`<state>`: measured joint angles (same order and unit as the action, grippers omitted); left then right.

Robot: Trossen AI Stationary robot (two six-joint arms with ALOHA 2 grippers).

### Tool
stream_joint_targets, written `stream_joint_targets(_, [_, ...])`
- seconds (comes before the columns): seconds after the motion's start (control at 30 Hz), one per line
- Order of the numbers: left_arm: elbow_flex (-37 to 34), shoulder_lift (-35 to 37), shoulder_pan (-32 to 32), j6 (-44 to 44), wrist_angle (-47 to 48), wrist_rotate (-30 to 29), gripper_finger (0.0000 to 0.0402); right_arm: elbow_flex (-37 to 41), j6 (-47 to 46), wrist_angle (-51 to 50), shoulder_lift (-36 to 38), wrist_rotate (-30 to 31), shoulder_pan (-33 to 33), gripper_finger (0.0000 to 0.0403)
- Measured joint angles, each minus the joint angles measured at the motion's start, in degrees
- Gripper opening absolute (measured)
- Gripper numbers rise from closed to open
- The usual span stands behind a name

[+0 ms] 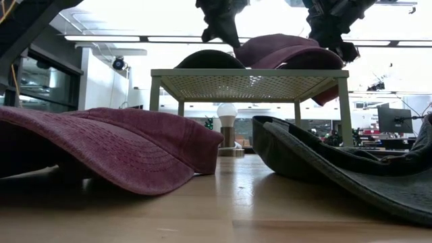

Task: Pick & Place hat
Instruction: Adjust the stacked red cap on the shelf

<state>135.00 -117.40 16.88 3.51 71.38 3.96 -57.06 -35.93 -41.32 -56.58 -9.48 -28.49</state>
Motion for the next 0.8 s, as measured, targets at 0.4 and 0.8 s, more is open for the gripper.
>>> stream_joint_targets(0.4, [0.0, 0.0, 0.0, 0.02, 0.87, -0.71, 0.0, 0.0, 1.32, 3.06, 4.96, 2.13, 0.01, 0.0001])
stream_joint_targets(0.8, [0.0, 0.0, 0.0, 1.01, 0.8, -0.67, 0.0007, -0.02, -4.12, -9.7, 12.07, 14.8, 0.0, 0.0003])
